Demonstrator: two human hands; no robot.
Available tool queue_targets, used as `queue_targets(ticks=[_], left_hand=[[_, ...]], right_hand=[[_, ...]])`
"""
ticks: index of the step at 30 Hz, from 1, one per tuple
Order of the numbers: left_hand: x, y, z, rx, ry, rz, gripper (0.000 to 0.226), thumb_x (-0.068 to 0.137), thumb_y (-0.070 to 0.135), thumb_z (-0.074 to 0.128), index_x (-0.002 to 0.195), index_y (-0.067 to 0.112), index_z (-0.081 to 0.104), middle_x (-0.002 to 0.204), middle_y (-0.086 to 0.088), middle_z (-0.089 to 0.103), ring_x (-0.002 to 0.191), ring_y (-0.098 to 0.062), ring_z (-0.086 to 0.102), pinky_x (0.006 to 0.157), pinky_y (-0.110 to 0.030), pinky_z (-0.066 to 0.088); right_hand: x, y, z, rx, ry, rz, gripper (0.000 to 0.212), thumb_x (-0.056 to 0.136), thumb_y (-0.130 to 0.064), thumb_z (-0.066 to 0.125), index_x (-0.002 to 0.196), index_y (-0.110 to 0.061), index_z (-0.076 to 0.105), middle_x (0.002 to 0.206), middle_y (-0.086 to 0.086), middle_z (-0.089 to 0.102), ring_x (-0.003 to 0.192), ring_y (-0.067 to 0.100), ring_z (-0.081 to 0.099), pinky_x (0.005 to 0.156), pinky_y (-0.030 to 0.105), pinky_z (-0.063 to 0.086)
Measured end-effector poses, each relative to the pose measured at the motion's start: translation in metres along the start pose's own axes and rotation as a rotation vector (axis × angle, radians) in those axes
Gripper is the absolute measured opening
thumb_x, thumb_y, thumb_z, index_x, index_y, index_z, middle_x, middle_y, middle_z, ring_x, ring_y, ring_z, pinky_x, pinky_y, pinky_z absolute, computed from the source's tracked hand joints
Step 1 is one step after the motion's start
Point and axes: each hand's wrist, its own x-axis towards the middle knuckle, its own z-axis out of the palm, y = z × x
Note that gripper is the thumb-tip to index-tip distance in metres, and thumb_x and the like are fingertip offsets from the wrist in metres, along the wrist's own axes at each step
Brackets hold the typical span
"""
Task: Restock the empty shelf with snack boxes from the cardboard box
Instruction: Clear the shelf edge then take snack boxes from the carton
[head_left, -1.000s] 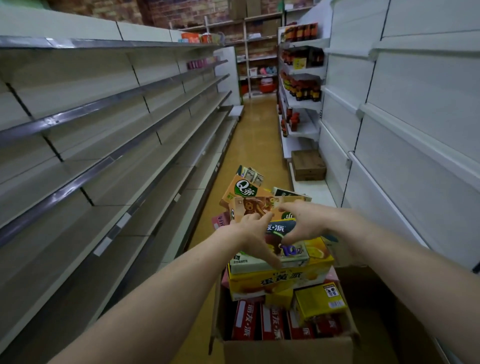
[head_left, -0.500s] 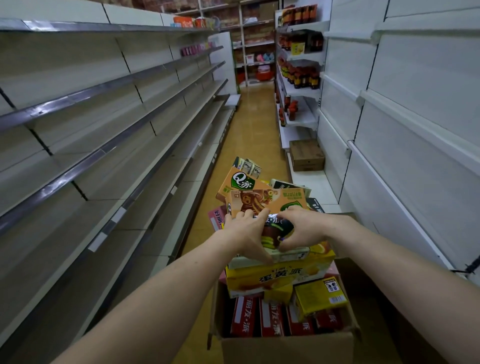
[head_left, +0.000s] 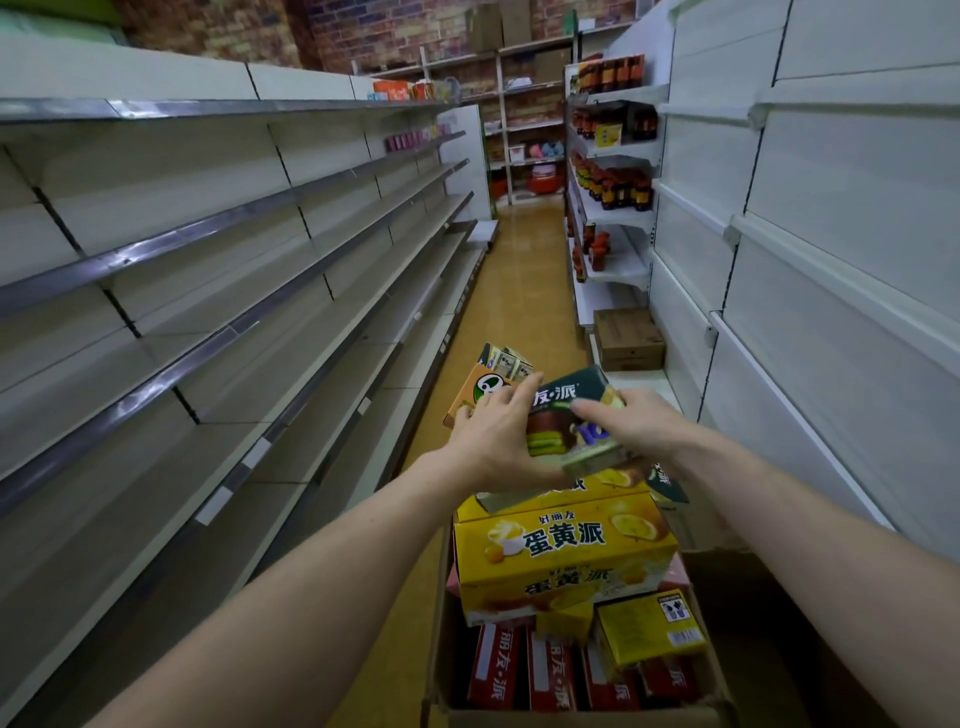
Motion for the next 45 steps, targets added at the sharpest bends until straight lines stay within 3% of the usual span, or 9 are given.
queue_targets(ticks=[3, 6, 9, 11, 14, 20, 27, 38, 45], left_hand=[[0.003, -0.004, -0.008, -0.221, 0.016, -0.093, 0.116, 0.064, 0.077, 0.066, 0.154, 0.029, 0.010, 0.153, -0.004, 0.033, 0.137, -0.023, 0.034, 0.114, -0.051, 0.027], [0.000, -0.010, -0.013, -0.591, 0.074, -0.217, 0.105, 0.076, 0.065, 0.067, 0.154, 0.019, 0.013, 0.153, -0.007, 0.035, 0.128, -0.020, 0.046, 0.106, -0.036, 0.039], [0.001, -0.015, -0.014, -0.929, 0.112, -0.439, 0.099, 0.082, 0.052, 0.068, 0.154, 0.016, 0.011, 0.147, -0.014, 0.043, 0.121, -0.027, 0.056, 0.101, -0.049, 0.047], [0.004, -0.013, -0.017, -1.177, 0.081, -0.574, 0.086, 0.084, 0.046, 0.070, 0.148, 0.007, 0.028, 0.129, -0.017, 0.057, 0.106, -0.029, 0.065, 0.088, -0.051, 0.055], [0.003, -0.010, -0.022, -1.406, 0.031, -0.622, 0.045, 0.085, 0.040, 0.070, 0.112, 0.006, 0.060, 0.104, -0.015, 0.065, 0.092, -0.029, 0.067, 0.075, -0.045, 0.059], [-0.012, -0.024, -0.043, -1.472, 0.110, -0.600, 0.028, 0.088, 0.036, 0.067, 0.100, 0.011, 0.062, 0.088, -0.010, 0.066, 0.078, -0.022, 0.065, 0.065, -0.037, 0.058], [-0.063, -0.075, -0.081, -1.470, 0.365, -0.631, 0.033, 0.088, 0.034, 0.068, 0.111, 0.012, 0.060, 0.097, -0.011, 0.067, 0.077, -0.021, 0.065, 0.057, -0.035, 0.059], [-0.232, -0.187, -0.159, -1.413, 0.825, -0.652, 0.023, 0.091, 0.025, 0.065, 0.107, 0.011, 0.057, 0.091, -0.010, 0.069, 0.069, -0.019, 0.067, 0.055, -0.035, 0.060], [-0.351, -0.249, -0.205, -1.314, 1.071, -0.661, 0.015, 0.092, 0.023, 0.064, 0.101, 0.012, 0.059, 0.085, -0.010, 0.068, 0.068, -0.021, 0.065, 0.055, -0.036, 0.058]], right_hand=[[-0.003, -0.009, -0.008, 0.009, 0.094, -0.060, 0.031, 0.089, -0.041, 0.063, 0.092, -0.010, 0.061, 0.085, 0.007, 0.065, 0.070, 0.019, 0.060, 0.059, 0.029, 0.050], [-0.006, -0.013, -0.018, 0.098, 0.152, -0.087, 0.027, 0.091, -0.039, 0.061, 0.080, -0.015, 0.058, 0.077, 0.003, 0.062, 0.065, 0.014, 0.057, 0.053, 0.026, 0.043], [-0.007, -0.017, -0.021, 0.215, 0.172, -0.099, 0.025, 0.090, -0.038, 0.063, 0.084, -0.015, 0.060, 0.078, 0.004, 0.066, 0.062, 0.014, 0.061, 0.042, 0.019, 0.043], [-0.006, -0.021, -0.020, 0.297, 0.182, -0.095, 0.026, 0.089, -0.040, 0.065, 0.088, -0.013, 0.061, 0.081, 0.007, 0.069, 0.064, 0.017, 0.065, 0.044, 0.022, 0.047], [-0.004, -0.026, -0.018, 0.346, 0.164, -0.116, 0.028, 0.088, -0.041, 0.066, 0.089, -0.013, 0.060, 0.087, 0.011, 0.071, 0.073, 0.024, 0.068, 0.059, 0.036, 0.058], [0.000, -0.048, -0.001, 0.337, 0.067, -0.155, 0.034, 0.089, -0.042, 0.064, 0.100, -0.010, 0.059, 0.092, 0.012, 0.070, 0.079, 0.027, 0.067, 0.074, 0.043, 0.058], [-0.005, -0.106, 0.062, 0.318, -0.048, -0.283, 0.034, 0.090, -0.041, 0.063, 0.101, -0.009, 0.059, 0.080, 0.005, 0.064, 0.068, 0.021, 0.062, 0.059, 0.032, 0.050], [-0.062, -0.221, 0.237, 0.345, -0.427, -0.462, 0.028, 0.094, -0.033, 0.059, 0.111, -0.011, 0.056, 0.097, 0.013, 0.070, 0.080, 0.024, 0.068, 0.062, 0.035, 0.056], [-0.125, -0.291, 0.355, 0.374, -0.587, -0.547, 0.025, 0.092, -0.035, 0.061, 0.105, -0.013, 0.059, 0.097, 0.012, 0.070, 0.085, 0.027, 0.070, 0.066, 0.037, 0.058]])
